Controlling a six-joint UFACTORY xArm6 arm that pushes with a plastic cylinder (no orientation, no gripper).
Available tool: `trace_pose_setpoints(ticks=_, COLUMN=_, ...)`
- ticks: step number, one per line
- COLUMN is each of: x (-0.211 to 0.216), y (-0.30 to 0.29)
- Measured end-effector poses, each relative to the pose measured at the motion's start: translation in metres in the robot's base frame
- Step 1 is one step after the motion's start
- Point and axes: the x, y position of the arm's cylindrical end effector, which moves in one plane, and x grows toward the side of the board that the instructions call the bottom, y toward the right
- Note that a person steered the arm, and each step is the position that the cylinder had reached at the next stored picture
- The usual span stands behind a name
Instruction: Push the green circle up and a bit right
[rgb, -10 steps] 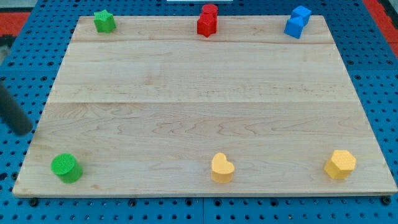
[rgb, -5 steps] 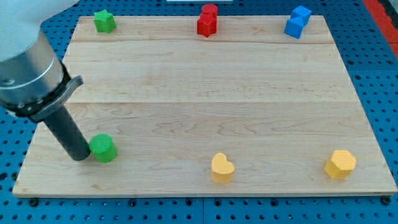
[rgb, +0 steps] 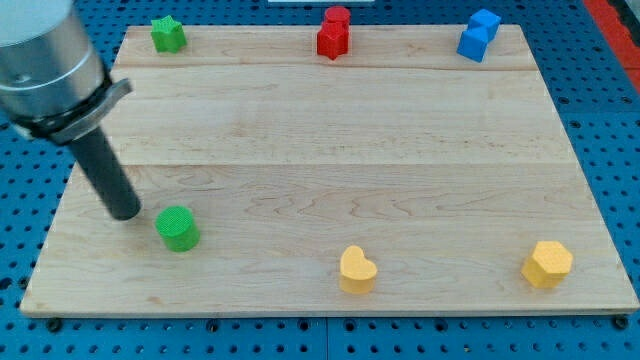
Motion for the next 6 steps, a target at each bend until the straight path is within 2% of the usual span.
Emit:
trace_pose_setpoints(ticks=1, x=0.06, y=-0.01)
trace_pose_setpoints(ticks=2, x=0.075, y=0.034)
trace_pose_setpoints(ticks=3, x=0.041, y=0.064)
trace_pose_setpoints(ticks=5, x=-0.073, y=0.045)
trace_pose_setpoints(ticks=6, x=-0.086, y=0.044)
